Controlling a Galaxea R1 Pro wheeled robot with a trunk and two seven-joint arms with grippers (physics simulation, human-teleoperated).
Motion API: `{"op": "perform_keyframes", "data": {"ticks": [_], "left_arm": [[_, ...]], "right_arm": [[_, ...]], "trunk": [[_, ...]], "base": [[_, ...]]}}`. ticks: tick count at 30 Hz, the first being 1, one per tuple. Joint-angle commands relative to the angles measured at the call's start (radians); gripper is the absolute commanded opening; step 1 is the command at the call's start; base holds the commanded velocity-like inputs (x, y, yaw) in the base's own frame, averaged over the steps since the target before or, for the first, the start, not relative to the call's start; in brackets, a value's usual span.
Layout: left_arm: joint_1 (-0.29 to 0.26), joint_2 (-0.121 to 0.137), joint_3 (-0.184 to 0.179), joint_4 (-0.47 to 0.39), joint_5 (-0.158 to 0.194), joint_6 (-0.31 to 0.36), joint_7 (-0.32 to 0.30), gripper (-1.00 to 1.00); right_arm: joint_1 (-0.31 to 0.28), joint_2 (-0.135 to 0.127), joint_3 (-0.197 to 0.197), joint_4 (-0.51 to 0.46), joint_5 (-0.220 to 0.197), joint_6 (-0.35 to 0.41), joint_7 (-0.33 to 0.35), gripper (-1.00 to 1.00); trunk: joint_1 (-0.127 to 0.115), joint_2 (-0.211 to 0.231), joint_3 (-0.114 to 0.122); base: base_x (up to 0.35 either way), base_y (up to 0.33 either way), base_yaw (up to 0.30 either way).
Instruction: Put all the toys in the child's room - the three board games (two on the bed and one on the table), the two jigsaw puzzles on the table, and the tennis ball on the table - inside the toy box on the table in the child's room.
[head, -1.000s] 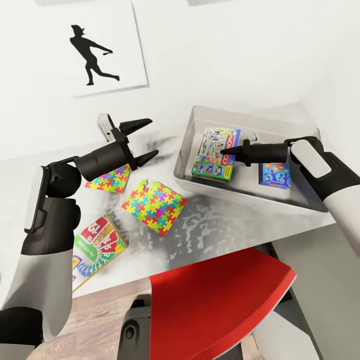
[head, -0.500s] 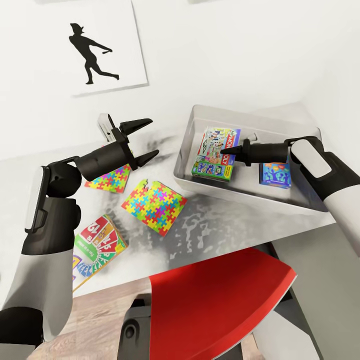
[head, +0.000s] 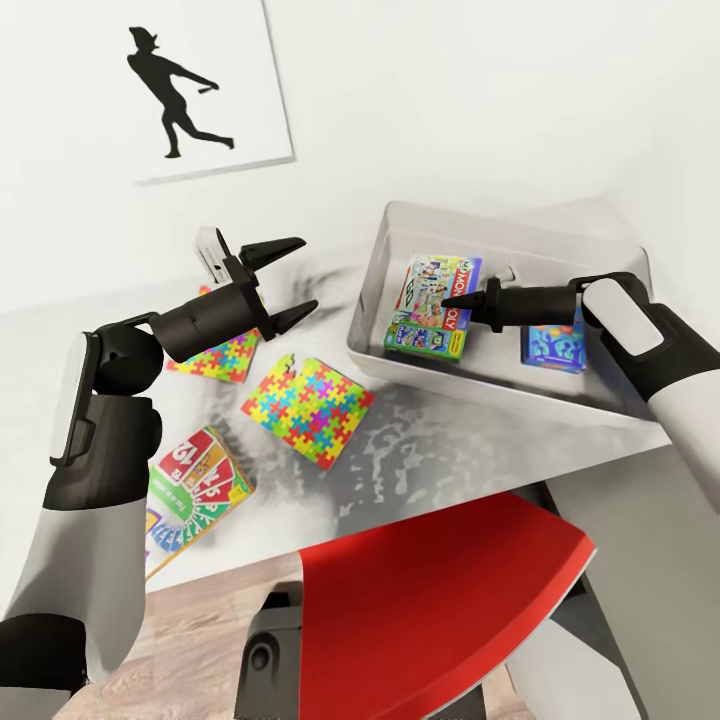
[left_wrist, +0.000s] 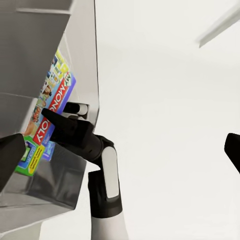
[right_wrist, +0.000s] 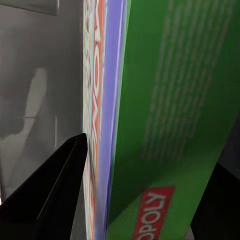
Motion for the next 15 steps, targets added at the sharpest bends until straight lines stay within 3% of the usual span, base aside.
{"op": "perform_keyframes", "data": {"ticks": [1,15], "left_arm": [[-0.001,0.000,-0.001,-0.001,0.010,-0.001,0.010,1.00],[0.000,0.000,-0.001,-0.001,0.008,-0.001,0.011,1.00]], "right_arm": [[-0.001,-0.001,0.003,0.001,0.005,0.000,0.009,-1.00],[-0.001,-0.001,0.003,0.001,0.005,0.000,0.009,-1.00]], "trunk": [[0.001,-0.002,-0.003],[0.001,-0.002,-0.014]], "base": [[0.000,0.000,0.000],[0.000,0.000,0.000]]}}
